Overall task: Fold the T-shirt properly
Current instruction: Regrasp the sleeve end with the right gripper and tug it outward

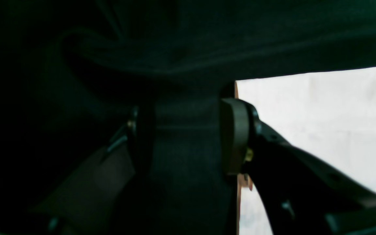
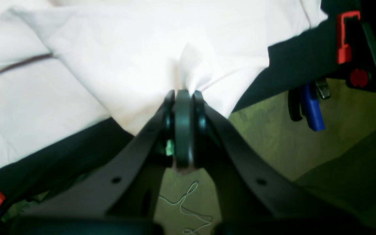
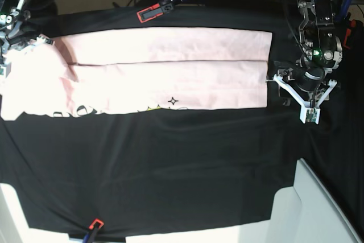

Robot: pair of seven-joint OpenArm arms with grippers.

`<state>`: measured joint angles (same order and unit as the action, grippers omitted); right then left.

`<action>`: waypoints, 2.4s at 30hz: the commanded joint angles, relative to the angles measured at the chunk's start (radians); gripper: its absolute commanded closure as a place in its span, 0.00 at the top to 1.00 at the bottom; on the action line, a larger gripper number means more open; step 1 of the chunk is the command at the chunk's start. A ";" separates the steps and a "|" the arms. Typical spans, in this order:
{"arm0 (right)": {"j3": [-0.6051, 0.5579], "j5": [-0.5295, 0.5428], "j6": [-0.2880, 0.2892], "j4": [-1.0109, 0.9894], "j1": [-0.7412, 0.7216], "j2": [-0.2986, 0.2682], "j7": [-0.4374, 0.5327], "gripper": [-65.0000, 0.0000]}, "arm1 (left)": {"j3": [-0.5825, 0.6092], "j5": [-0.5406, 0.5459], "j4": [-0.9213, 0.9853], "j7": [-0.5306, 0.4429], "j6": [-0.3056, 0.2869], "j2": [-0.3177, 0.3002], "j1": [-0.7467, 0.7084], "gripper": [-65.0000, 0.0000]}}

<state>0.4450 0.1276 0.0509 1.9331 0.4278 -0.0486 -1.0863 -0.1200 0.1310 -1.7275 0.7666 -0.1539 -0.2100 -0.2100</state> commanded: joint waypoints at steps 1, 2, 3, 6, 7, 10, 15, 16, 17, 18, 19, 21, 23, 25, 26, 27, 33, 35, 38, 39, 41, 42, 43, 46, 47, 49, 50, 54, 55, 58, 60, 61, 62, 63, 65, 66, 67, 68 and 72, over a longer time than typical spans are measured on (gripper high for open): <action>0.008 -0.006 -0.004 0.019 0.009 -0.007 0.010 0.00 | -0.004 -0.001 -0.013 -0.020 0.007 -0.012 0.016 0.48; 0.008 -0.006 -0.004 0.019 0.009 -0.007 0.018 0.00 | -0.004 -0.001 -0.009 -0.020 0.007 -0.012 0.016 0.48; 0.005 -0.006 -0.004 0.019 0.009 -0.007 0.024 0.00 | -0.004 -0.001 -0.004 -0.020 0.007 -0.012 0.017 0.48; 0.002 -0.006 -0.006 0.019 0.009 -0.006 0.024 0.00 | -0.004 -0.001 0.001 -0.020 0.007 -0.012 0.017 0.48; 0.002 -0.006 -0.007 0.018 0.010 -0.006 0.027 0.00 | -0.004 -0.001 0.001 -0.020 0.007 -0.012 0.017 0.48; 0.001 -0.006 -0.007 0.015 0.010 -0.006 0.028 0.00 | -0.004 -0.001 0.014 -0.020 0.007 -0.012 0.017 0.48; -0.004 -0.006 -0.007 0.013 -0.034 -0.009 0.024 0.00 | -0.004 -0.001 0.017 -0.020 0.007 -0.012 0.017 0.48; -0.004 -0.006 -0.007 0.012 -0.043 -0.010 0.022 0.00 | -0.004 -0.001 0.017 -0.020 0.007 -0.012 0.017 0.48; -0.004 -0.006 -0.007 0.012 -0.054 -0.010 0.022 0.00 | -0.004 -0.001 0.017 -0.020 0.007 -0.012 0.017 0.48; -0.010 -0.006 -0.007 0.012 -0.062 -0.012 0.021 0.00 | -0.004 -0.001 0.019 -0.020 0.007 -0.012 0.017 0.48; -0.030 -0.006 -0.007 0.012 -0.071 -0.017 0.021 0.00 | -0.004 -0.001 0.019 -0.020 0.007 -0.012 0.017 0.48; -0.064 -0.007 -0.007 0.012 -0.077 -0.026 0.019 0.00 | -0.007 -0.001 0.019 -0.020 0.007 -0.012 0.016 0.48; -0.099 -0.007 -0.009 0.010 -0.093 -0.030 0.019 0.00 | -0.008 -0.001 0.019 -0.020 0.007 -0.012 0.014 0.48; -0.125 -0.007 -0.009 -0.010 -0.106 -0.030 0.019 0.00 | -0.010 -0.001 0.019 -0.020 0.007 -0.012 0.013 0.48; -0.136 -0.007 -0.009 -0.024 -0.116 -0.030 0.025 0.00 | -0.010 -0.001 0.019 -0.020 0.007 -0.012 0.011 0.48; -0.142 -0.007 -0.009 -0.037 -0.128 -0.030 0.025 0.00 | -0.011 -0.001 0.019 -0.020 0.007 -0.012 0.010 0.48; -0.165 -0.006 -0.001 -0.145 -0.208 -0.037 0.068 0.00 | -0.013 -0.001 0.014 -0.020 0.007 -0.012 0.008 0.48; -0.165 -0.003 0.000 -0.199 -0.234 -0.033 0.080 0.00 | -0.013 -0.001 0.014 -0.020 0.007 -0.012 0.008 0.48; -0.165 0.001 0.005 -0.261 -0.260 -0.021 0.091 0.00 | -0.014 -0.001 0.016 -0.020 0.007 -0.012 0.008 0.48; -0.163 0.001 0.014 -0.271 -0.264 -0.006 0.102 0.00 | -0.014 -0.001 0.017 -0.020 0.007 -0.012 0.008 0.48; -0.163 0.001 0.030 -0.265 -0.261 0.011 0.111 0.01 | -0.014 -0.001 0.021 -0.020 0.007 -0.012 0.010 0.48; -0.165 0.001 0.036 -0.260 -0.260 0.013 0.108 0.01 | -0.014 -0.001 0.021 -0.020 0.007 -0.012 0.010 0.48; -0.165 0.001 0.047 -0.249 -0.260 0.013 0.108 0.01 | -0.014 -0.001 0.021 -0.020 0.007 -0.012 0.011 0.48; -0.213 -0.004 0.077 -0.195 -0.252 0.008 0.108 0.07 | -0.014 -0.001 0.021 -0.020 0.007 -0.012 0.013 0.48; -0.229 -0.006 0.077 -0.172 -0.243 0.006 0.108 0.11 | -0.014 -0.001 0.021 -0.020 0.007 -0.012 0.014 0.48; -0.242 -0.006 0.077 -0.128 -0.231 0.005 0.108 0.24 | -0.014 -0.001 0.021 -0.020 0.007 -0.012 0.014 0.48; -0.239 -0.006 0.077 -0.117 -0.231 0.005 0.105 0.30 | -0.014 -0.001 0.021 -0.020 0.007 -0.012 0.014 0.48; -0.236 -0.006 0.077 -0.110 -0.232 0.005 0.061 0.54 | -0.014 -0.001 0.022 -0.020 0.007 -0.012 0.016 0.48; -0.236 -0.006 0.077 -0.102 -0.229 0.005 0.062 0.54 | -0.014 -0.001 0.022 -0.020 0.007 -0.012 0.016 0.48; -0.234 -0.006 0.077 -0.053 -0.212 -0.014 0.085 0.48 | -0.014 -0.001 0.022 -0.020 0.007 -0.012 0.016 0.48; -0.229 -0.006 0.077 -0.008 -0.186 -0.043 0.122 0.38 | -0.014 -0.001 0.022 -0.020 0.007 -0.012 0.016 0.48; -0.211 -0.006 0.077 0.006 -0.171 -0.053 0.131 0.32 | -0.014 -0.001 0.022 -0.020 0.007 -0.012 0.014 0.48; -0.179 -0.003 0.077 0.015 -0.163 -0.053 0.131 0.25 | -0.014 -0.001 0.022 -0.020 0.007 -0.013 0.014 0.48; -0.159 -0.004 0.077 0.015 -0.160 -0.052 0.127 0.17 | -0.014 -0.001 0.022 -0.020 0.007 -0.013 0.013 0.48; -0.133 -0.006 0.077 0.007 -0.157 -0.052 0.107 0.00 | -0.014 -0.001 0.022 -0.020 0.007 -0.013 0.011 0.48; -0.127 -0.006 0.077 -0.010 -0.155 -0.050 0.097 0.00 | -0.014 -0.001 0.022 -0.020 0.007 -0.013 0.011 0.48; -0.128 -0.003 0.077 -0.031 -0.155 -0.050 0.097 0.02 | -0.014 0.000 0.022 -0.020 0.007 -0.012 0.011 0.48; -0.128 -0.001 0.077 -0.048 -0.155 -0.050 0.103 0.02 | -0.014 0.002 0.021 -0.022 0.007 -0.010 0.013 0.48; -0.157 0.001 0.077 -0.142 -0.160 -0.050 0.150 0.00 | -0.013 0.008 0.011 -0.022 0.007 -0.006 0.016 0.48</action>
<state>0.2867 0.1246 0.1295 1.7752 0.2768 -0.0921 -0.9459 -0.1307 0.1352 -1.6936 0.7654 -0.1539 -0.2073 -0.2031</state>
